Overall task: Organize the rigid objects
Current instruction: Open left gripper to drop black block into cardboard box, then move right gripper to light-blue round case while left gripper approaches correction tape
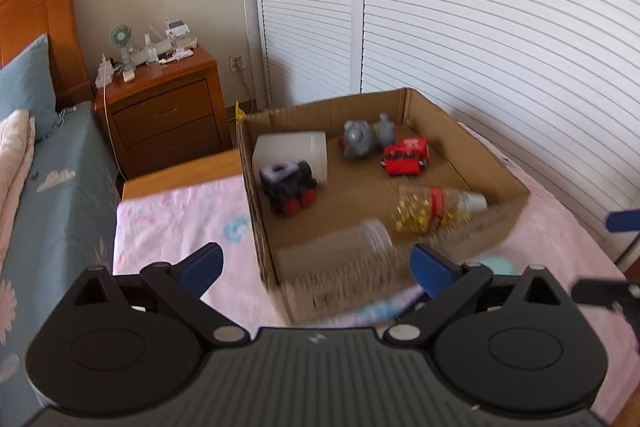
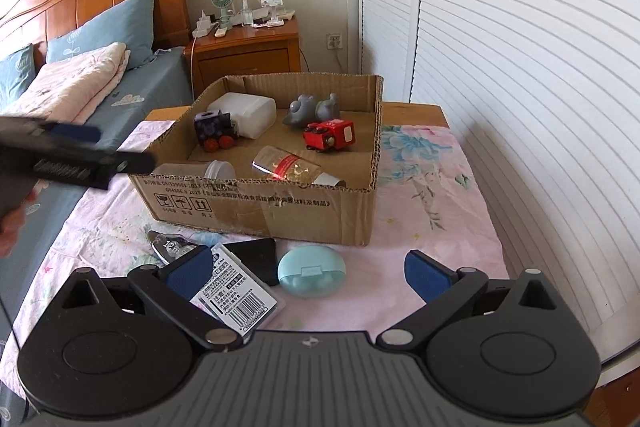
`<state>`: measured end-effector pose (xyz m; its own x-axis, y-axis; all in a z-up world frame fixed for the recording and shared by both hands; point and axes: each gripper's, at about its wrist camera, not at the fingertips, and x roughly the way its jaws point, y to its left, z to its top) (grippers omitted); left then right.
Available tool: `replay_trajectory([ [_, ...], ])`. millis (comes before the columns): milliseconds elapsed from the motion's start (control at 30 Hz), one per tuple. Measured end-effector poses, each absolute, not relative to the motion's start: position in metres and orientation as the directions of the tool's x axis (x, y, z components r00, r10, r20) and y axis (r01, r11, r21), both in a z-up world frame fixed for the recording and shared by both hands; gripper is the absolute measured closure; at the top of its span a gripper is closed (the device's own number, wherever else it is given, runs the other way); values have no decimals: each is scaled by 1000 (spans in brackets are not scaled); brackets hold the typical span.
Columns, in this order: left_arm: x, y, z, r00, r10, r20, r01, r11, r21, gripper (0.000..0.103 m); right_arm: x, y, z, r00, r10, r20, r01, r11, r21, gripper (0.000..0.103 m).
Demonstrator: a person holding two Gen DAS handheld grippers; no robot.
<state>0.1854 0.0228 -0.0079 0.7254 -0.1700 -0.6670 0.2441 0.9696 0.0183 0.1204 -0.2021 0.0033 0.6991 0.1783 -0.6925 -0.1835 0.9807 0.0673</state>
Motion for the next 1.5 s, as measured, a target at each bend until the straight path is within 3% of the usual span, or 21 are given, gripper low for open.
replay_trajectory([
  [500,113,42,-45,742,5,-671,25,999,35,3,136,-183,-37,652,147,-744,-123,989,87,0],
  [833,100,58,-60,741,-1,-671,4,1000,3,3,151,-157,-58,653,127,-747,-78,992,100,0],
  [1100,96,64,-65,734,-18,-679,11,1000,-14,3,173,-167,-73,668,16,-744,14,999,34,0],
  [1500,102,58,-70,717,-33,-697,23,999,-24,3,201,-189,-93,628,-1,-778,98,992,77,0],
])
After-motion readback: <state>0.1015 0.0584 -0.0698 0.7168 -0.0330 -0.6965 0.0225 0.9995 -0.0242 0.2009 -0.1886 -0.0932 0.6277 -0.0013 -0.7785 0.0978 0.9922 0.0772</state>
